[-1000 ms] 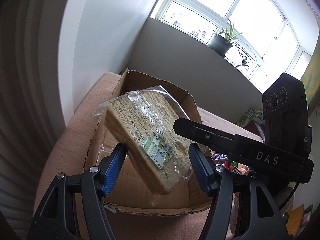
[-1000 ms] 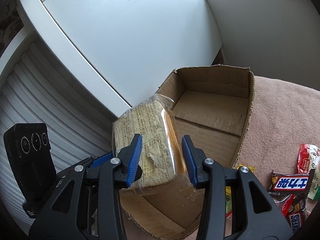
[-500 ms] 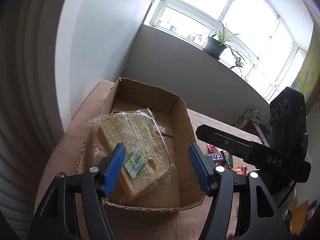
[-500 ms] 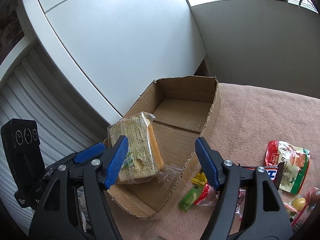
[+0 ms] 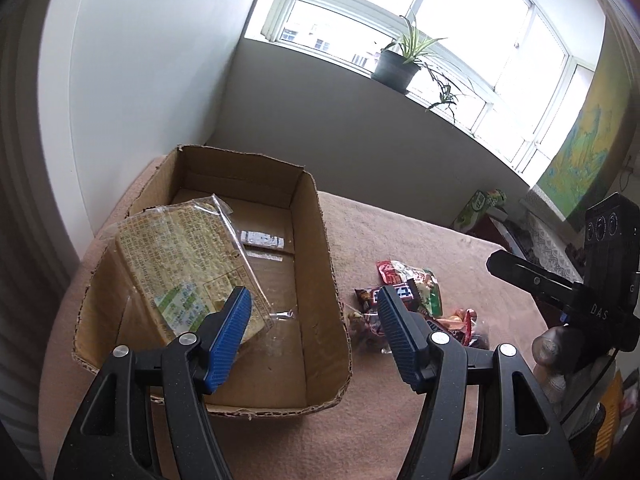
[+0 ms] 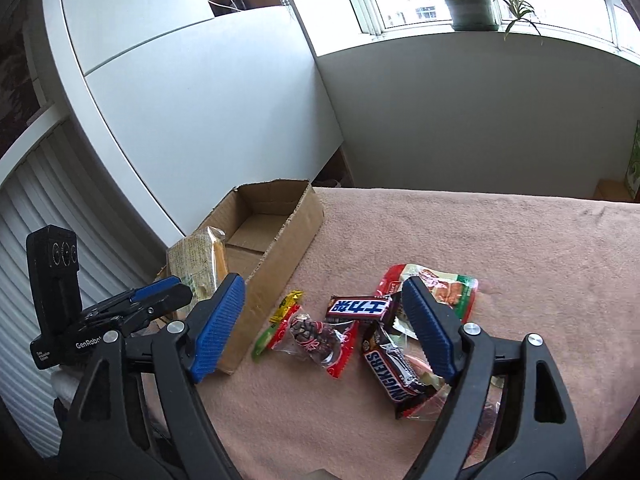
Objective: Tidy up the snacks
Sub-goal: 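Move the right gripper to the black candy packet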
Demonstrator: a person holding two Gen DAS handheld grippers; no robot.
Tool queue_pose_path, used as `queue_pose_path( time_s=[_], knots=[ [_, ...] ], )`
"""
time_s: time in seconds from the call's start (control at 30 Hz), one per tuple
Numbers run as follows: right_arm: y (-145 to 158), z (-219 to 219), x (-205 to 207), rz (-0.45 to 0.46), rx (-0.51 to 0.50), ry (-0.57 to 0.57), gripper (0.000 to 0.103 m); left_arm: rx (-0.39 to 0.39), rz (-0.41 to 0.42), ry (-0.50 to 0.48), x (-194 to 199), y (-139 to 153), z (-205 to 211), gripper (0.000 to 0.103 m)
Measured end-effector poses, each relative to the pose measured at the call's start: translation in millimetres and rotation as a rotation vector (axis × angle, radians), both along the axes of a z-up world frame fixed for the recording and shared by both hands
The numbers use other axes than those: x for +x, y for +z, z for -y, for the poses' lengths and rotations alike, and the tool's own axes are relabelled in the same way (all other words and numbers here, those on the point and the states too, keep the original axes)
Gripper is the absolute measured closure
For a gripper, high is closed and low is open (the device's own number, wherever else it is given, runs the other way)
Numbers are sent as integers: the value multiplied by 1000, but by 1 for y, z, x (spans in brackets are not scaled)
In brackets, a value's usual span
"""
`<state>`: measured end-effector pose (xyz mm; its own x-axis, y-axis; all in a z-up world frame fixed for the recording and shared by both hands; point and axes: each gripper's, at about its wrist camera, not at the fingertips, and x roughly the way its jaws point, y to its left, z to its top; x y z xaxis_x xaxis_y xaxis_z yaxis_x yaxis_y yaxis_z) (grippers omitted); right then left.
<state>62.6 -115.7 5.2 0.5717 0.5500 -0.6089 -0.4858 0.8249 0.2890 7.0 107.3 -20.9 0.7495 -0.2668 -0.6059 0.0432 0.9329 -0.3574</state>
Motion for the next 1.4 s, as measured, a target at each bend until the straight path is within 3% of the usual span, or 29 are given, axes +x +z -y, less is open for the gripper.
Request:
queue_pose_path(
  time_s=[0.57,1.0,1.23,1.4],
  knots=[
    [-40,103,-7,-63,-90,-114,20,74,-58,-166,11,-13,88,39],
    [-57,153,-88,-79,-86,-167,21,104,-75,-317,10,-15,158,39],
    [-73,156,-116,-152,-91,-89,51,136,-77,-389,16,-17,199,39],
    [-82,154,-126,-174,-103,-54,58,112,-84,-393,35,-12,210,39]
  ],
)
